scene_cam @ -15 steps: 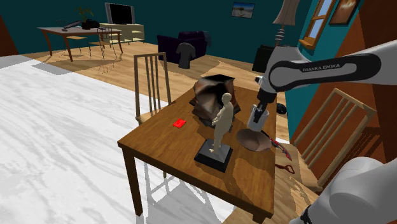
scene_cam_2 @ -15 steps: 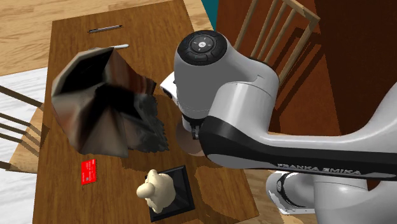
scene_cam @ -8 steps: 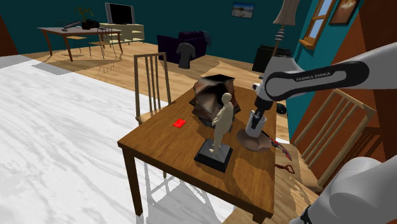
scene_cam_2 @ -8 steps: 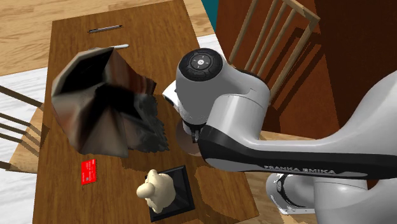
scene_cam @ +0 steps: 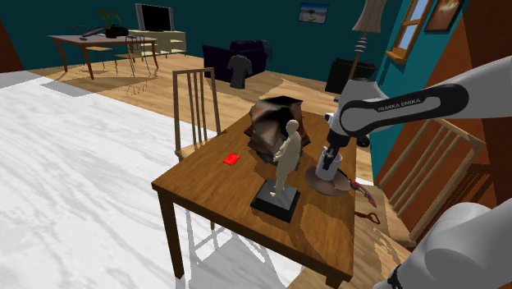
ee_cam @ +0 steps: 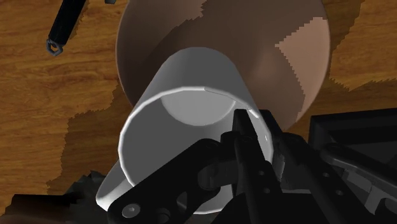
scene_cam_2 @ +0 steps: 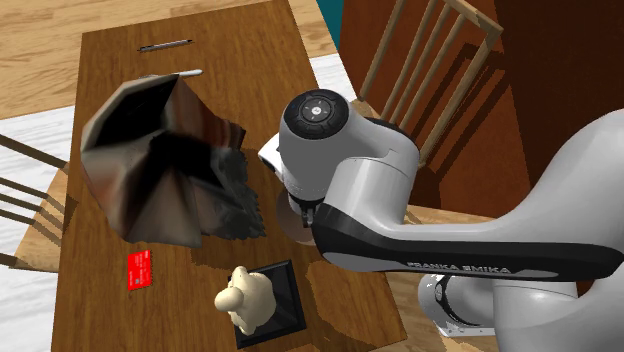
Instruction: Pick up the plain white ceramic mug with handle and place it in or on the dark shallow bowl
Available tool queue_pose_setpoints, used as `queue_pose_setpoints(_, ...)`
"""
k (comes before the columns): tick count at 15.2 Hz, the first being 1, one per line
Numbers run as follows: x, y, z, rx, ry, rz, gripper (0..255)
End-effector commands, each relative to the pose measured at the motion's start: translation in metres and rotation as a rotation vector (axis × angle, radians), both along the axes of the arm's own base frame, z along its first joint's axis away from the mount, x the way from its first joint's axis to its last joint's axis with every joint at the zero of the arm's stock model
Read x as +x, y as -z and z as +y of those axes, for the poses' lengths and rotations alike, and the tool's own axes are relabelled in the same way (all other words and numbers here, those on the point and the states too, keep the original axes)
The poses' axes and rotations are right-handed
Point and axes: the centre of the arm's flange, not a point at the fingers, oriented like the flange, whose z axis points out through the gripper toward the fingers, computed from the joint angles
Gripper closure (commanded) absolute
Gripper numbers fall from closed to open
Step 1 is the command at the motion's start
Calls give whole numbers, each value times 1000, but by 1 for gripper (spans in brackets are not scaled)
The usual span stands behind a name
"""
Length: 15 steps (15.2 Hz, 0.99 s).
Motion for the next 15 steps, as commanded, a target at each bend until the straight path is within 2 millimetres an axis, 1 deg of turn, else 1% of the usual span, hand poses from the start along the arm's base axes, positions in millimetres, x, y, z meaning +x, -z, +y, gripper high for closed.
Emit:
queue_pose_setpoints(1, 0, 0, 0, 0, 0, 0, 255)
queue_pose_setpoints(2, 0, 0, 0, 0, 0, 0, 255)
queue_pose_setpoints(3, 0, 0, 0, 0, 0, 0, 0)
queue_pose_setpoints(8, 0, 0, 0, 0, 0, 0, 0)
queue_pose_setpoints(11, -2, -39, 0, 0, 0, 0, 0)
queue_pose_setpoints(12, -3, -50, 1, 0, 0, 0, 0)
queue_pose_setpoints(15, -3, -50, 1, 0, 0, 0, 0)
